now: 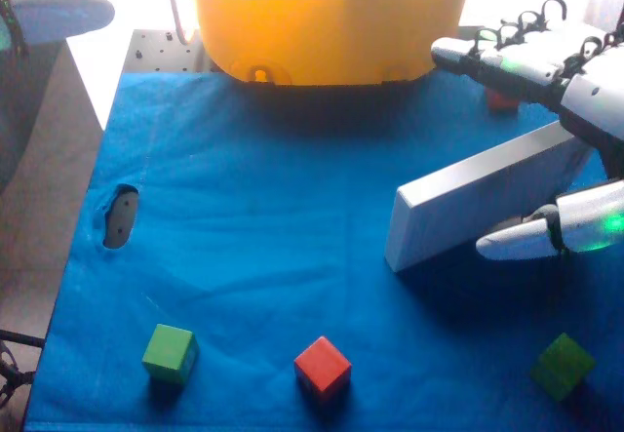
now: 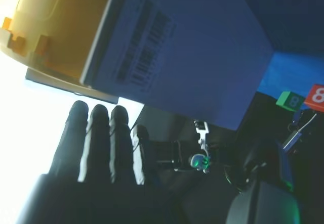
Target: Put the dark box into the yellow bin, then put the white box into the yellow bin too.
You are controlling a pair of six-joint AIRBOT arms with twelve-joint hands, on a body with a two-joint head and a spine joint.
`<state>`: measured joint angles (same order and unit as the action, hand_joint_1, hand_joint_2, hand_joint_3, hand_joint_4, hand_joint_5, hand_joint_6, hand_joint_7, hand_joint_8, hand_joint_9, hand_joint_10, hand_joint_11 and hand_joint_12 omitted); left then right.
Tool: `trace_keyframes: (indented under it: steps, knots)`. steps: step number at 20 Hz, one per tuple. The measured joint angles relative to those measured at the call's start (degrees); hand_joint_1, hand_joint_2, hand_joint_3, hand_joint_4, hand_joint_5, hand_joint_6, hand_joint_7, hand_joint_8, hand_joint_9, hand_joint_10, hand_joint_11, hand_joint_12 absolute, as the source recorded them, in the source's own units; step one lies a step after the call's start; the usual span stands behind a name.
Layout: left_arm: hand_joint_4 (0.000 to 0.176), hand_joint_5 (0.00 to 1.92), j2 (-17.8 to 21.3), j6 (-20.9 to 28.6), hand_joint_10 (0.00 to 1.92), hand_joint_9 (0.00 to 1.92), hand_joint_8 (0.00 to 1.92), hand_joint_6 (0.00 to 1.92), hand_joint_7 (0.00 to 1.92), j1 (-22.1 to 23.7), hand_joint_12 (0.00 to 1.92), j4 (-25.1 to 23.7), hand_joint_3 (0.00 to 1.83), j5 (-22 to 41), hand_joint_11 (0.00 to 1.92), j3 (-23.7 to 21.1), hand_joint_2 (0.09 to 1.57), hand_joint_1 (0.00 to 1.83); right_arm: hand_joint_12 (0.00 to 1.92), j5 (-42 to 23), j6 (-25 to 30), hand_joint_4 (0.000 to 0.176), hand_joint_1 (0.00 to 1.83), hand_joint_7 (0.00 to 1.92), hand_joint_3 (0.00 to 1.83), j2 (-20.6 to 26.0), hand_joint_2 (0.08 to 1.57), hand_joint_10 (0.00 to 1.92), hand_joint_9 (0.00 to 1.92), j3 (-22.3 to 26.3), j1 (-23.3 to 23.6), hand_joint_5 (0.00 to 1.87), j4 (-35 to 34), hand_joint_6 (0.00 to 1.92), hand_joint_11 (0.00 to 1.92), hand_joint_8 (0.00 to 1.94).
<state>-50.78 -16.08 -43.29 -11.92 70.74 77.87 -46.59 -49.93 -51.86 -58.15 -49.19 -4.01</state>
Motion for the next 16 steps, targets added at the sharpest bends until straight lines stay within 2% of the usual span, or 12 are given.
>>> trace_keyframes:
  steps: [1,2,3,5,7,8,10,11,13,14,15,16]
  knots:
    - [0.026,0.05,0.0,-0.1,0.01,0.05,0.01,0.01,0.05,-0.3,0.08,-1.1,0.00,0.6,0.02,-0.4,0.97,0.83,0.07,0.3,0.0,0.106,0.73,0.27,0.00,-0.5,0.71,0.01,0.20,-0.4,0.0,0.12,0.1,0.01,0.10,0.01]
    - [0.040,0.09,-0.1,-0.2,0.01,0.11,0.01,0.01,0.09,-0.7,0.11,-1.2,0.00,1.0,0.07,-0.8,0.97,0.74,0.11,0.6,0.0,0.092,0.73,0.30,0.00,-0.8,0.72,0.01,0.25,-0.7,0.0,0.16,0.1,0.00,0.14,0.00]
    - [0.000,0.14,-0.1,-0.6,0.01,0.18,0.01,0.01,0.16,-1.4,0.26,-0.9,0.01,1.9,0.09,-1.0,1.03,0.66,0.12,0.9,0.2,0.087,0.75,0.30,0.00,-1.0,0.72,0.01,0.27,-1.1,-0.1,0.18,-0.1,0.01,0.14,0.00]
    - [0.009,0.20,-0.1,-1.3,0.00,0.18,0.00,0.00,0.18,-3.9,0.35,1.9,0.00,4.1,0.08,-1.6,1.04,0.64,0.37,1.7,1.5,0.074,0.78,0.33,0.00,-1.9,0.75,0.00,0.32,-2.4,-0.4,0.27,-0.2,0.01,0.11,0.00]
    - [0.048,0.11,-0.1,-2.0,0.00,0.15,0.00,0.00,0.10,-6.9,0.38,5.8,0.00,6.3,0.03,-2.1,0.91,0.78,0.65,1.9,3.6,0.013,0.83,0.46,0.00,-2.8,0.80,0.01,0.48,-3.7,-0.4,0.44,-0.2,0.01,0.18,0.00]
    - [0.056,0.08,-0.1,-2.2,0.00,0.13,0.00,0.00,0.06,-8.1,0.38,7.5,0.00,7.5,0.01,-2.1,0.92,0.78,0.66,1.9,4.1,0.000,0.91,0.58,0.00,-3.1,0.87,0.02,0.60,-4.1,-0.4,0.57,-0.2,0.01,0.33,0.01]
    - [0.066,0.07,0.0,-2.6,0.01,0.09,0.00,0.00,0.06,-10.1,0.24,11.2,0.02,10.6,0.00,-2.3,0.98,0.80,0.56,1.9,4.2,0.000,1.03,0.79,0.00,-3.4,0.95,0.02,0.87,-4.3,-0.4,0.76,-0.2,0.01,0.65,0.00]
    - [0.034,0.02,0.1,-2.9,0.01,0.09,0.00,0.00,0.05,-11.1,0.22,13.3,0.02,12.4,0.02,-2.7,1.02,0.68,0.62,1.9,4.3,0.000,1.15,0.94,0.00,-3.8,0.98,0.01,1.05,-4.7,-0.4,0.90,-0.2,0.00,0.79,0.00]
    - [0.037,0.02,0.1,-3.1,0.01,0.09,0.00,0.00,0.05,-12.3,0.23,13.9,0.01,14.3,0.02,-3.0,1.01,0.69,0.78,2.0,4.3,0.000,1.16,0.99,0.00,-4.3,0.98,0.01,1.09,-5.1,-0.4,0.95,-0.7,0.00,0.80,0.00]
    - [0.035,0.03,0.1,-3.3,0.01,0.10,0.00,0.01,0.06,-12.9,0.24,14.6,0.00,15.5,0.04,-3.5,0.95,0.70,0.96,1.9,4.3,0.000,1.26,1.33,0.00,-4.6,1.04,0.01,1.18,-5.4,-0.4,1.00,-0.6,0.89,0.63,0.32]
    - [0.035,0.03,0.1,-3.3,0.01,0.10,0.00,0.01,0.06,-13.2,0.24,14.8,0.00,15.8,0.04,-3.5,0.95,0.70,0.96,1.9,4.4,0.000,1.26,1.33,0.00,-4.8,1.04,0.01,1.18,-5.4,-0.4,1.00,-0.7,0.89,0.63,0.32]
    - [0.028,0.06,0.1,-3.5,0.00,0.09,0.00,0.02,0.05,-13.3,0.24,15.0,0.00,16.3,0.04,-3.5,0.97,0.69,0.95,1.9,4.4,0.000,1.37,1.33,0.00,-5.0,1.05,0.73,1.07,-5.5,-0.4,0.99,-0.8,0.86,0.66,0.40]
